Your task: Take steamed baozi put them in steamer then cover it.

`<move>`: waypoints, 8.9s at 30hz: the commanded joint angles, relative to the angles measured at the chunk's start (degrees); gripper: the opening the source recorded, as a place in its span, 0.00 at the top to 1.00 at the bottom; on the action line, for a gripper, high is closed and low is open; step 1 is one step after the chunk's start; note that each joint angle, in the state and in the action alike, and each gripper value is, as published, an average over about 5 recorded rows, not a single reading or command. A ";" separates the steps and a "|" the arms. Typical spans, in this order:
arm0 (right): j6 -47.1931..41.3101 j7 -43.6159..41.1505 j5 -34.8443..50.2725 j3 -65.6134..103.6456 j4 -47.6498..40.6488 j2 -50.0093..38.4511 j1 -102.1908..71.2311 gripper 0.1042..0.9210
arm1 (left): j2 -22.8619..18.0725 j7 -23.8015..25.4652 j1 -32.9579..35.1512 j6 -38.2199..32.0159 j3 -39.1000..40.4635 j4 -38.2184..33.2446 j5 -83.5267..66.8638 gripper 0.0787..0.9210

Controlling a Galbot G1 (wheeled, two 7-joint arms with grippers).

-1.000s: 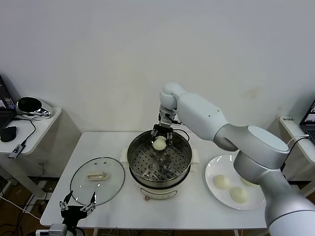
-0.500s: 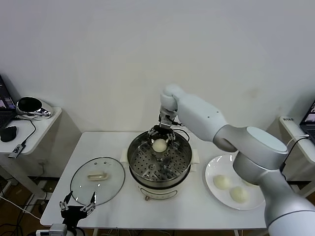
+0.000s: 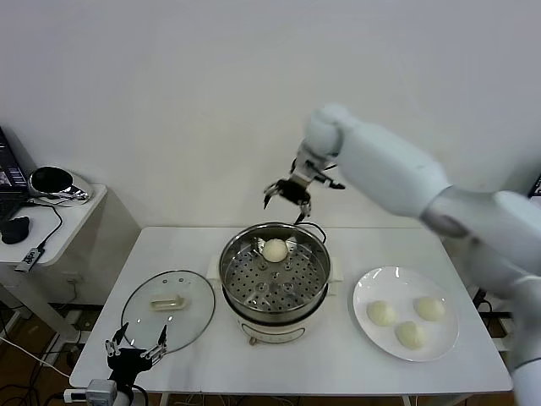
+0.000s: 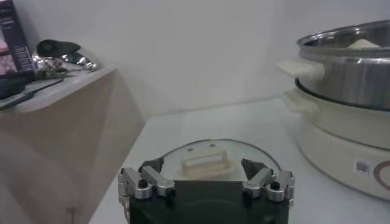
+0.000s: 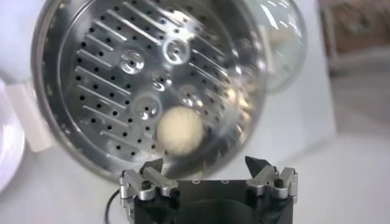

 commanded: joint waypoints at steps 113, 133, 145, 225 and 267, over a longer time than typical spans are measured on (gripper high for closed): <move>-54.47 -3.07 15.16 -12.69 22.48 -21.04 10.48 0.35 | 0.54 1.43 -2.80 1.46 2.20 2.91 2.47 0.12; -59.97 -1.34 19.97 -13.46 0.98 15.03 4.34 0.35 | 0.27 1.40 -2.88 1.86 0.92 0.89 1.44 0.12; -60.32 0.62 18.26 -14.54 -2.73 20.55 -1.08 0.34 | -0.40 1.38 -3.52 1.82 0.75 1.26 0.22 0.12; -42.48 -3.59 -13.40 25.72 29.18 -41.22 -49.72 0.12 | -1.66 2.40 0.67 3.83 2.37 -0.09 1.73 0.12; -43.01 1.68 -12.92 25.23 23.84 -35.86 -49.86 0.14 | -1.68 2.65 -1.08 4.23 2.59 1.35 3.71 0.12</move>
